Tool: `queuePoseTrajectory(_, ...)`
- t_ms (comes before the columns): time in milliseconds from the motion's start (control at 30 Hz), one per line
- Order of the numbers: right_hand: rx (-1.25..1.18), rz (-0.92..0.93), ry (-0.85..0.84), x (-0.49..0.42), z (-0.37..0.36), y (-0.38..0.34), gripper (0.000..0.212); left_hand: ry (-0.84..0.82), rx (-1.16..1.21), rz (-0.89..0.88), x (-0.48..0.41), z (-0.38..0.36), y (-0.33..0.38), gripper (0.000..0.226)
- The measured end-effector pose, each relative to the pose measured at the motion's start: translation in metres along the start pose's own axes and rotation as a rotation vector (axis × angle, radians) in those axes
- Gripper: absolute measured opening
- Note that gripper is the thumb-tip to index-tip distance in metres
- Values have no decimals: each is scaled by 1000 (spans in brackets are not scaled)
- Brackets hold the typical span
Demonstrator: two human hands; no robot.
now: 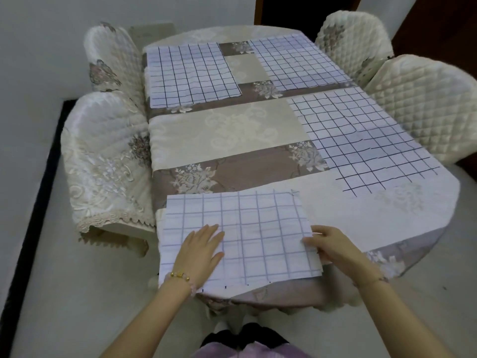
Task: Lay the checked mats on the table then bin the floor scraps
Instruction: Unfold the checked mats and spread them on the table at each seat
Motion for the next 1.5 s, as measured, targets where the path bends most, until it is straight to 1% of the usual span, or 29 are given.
queuePoseTrajectory(67, -11, 0, 11, 13, -1, 10, 17, -1, 96, 13, -1, 8, 6, 59)
queuePoseTrajectory(133, -93, 38, 16, 25, -8, 11, 12, 66, 276, -13, -1, 26, 21, 81)
queuePoseTrajectory(167, -118, 68, 15, 30, -14, 8, 11, 68, 382, -20, 0, 36, 30, 90)
queuePoseTrajectory(200, -130, 97, 19, 33, -19, 5, 10, 67, 452, -29, 1, 47, 41, 93)
queuePoseTrajectory(267, -169, 141, 31, 36, -28, 0, 13, 92, 525, -70, 3, 68, 67, 83)
queuePoseTrajectory(333, -181, 199, 30, 42, -38, -10, 18, 67, 638, -69, 7, 80, 86, 73)
queuePoseTrajectory(400, -187, 241, 21, 45, -47, -15, 40, 52, 780, -33, 8, 81, 97, 59)
queuePoseTrajectory(433, -198, 252, 19, 46, -49, -16, 42, 74, 839, -13, 8, 83, 99, 46)
queuePoseTrajectory(500, -173, 275, 8, 49, -50, -21, 23, 149, 956, 39, 9, 85, 92, 20)
queuePoseTrajectory(533, -147, 278, 3, 51, -49, -23, 18, 169, 1033, 80, 9, 86, 85, 13)
queuePoseTrajectory(633, -107, 262, -47, 50, -32, -26, 12, 199, 1187, 228, 8, 91, 45, 22)
queuePoseTrajectory(700, -42, 246, -70, 46, -17, -29, 14, 239, 1194, 315, 7, 96, 7, 20)
queuePoseTrajectory(767, 36, 226, -92, 37, 2, -33, 21, 284, 1174, 370, 6, 101, -29, 24)
queuePoseTrajectory(833, 114, 174, -128, 28, 15, -38, 32, 313, 1162, 420, 4, 108, -58, 17)
queuePoseTrajectory(867, 160, 150, -133, 23, 21, -42, 32, 332, 1161, 445, 2, 111, -72, 15)
queuePoseTrajectory(933, 221, 136, -136, 11, 30, -50, 19, 370, 1147, 488, -7, 115, -96, 16)
queuePoseTrajectory(967, 232, 139, -133, 2, 35, -54, 16, 369, 1122, 507, -12, 116, -106, 13)
queuePoseTrajectory(1000, 238, 137, -128, -5, 38, -59, 16, 360, 1095, 517, -17, 117, -114, 13)
queuePoseTrajectory(1067, 226, 141, -122, -21, 42, -67, 19, 327, 1049, 535, -28, 117, -127, 24)
queuePoseTrajectory(1167, 197, 185, -48, -49, 46, -81, 16, 245, 968, 532, -43, 114, -140, 33)
queuePoseTrajectory(1300, 209, 288, 83, -84, 48, -100, 7, 137, 883, 545, -65, 99, -146, 22)
queuePoseTrajectory(1367, 206, 305, 153, -101, 50, -101, 8, 100, 885, 591, -73, 86, -147, 19)
queuePoseTrajectory(1433, 185, 302, 201, -111, 52, -97, 13, 68, 870, 632, -74, 74, -146, 26)
queuePoseTrajectory(1500, 162, 257, 229, -112, 56, -86, 22, 44, 903, 697, -63, 62, -147, 33)
Point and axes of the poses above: each hand's wrist, its own x-axis away from the middle knuckle, its own z-axis out of the back of the hand, y = z × x, the point moved 6 cm from there along -x, towards the middle knuckle, and after that the axes turned 10 degrees about -x, right-handed, at the moved point
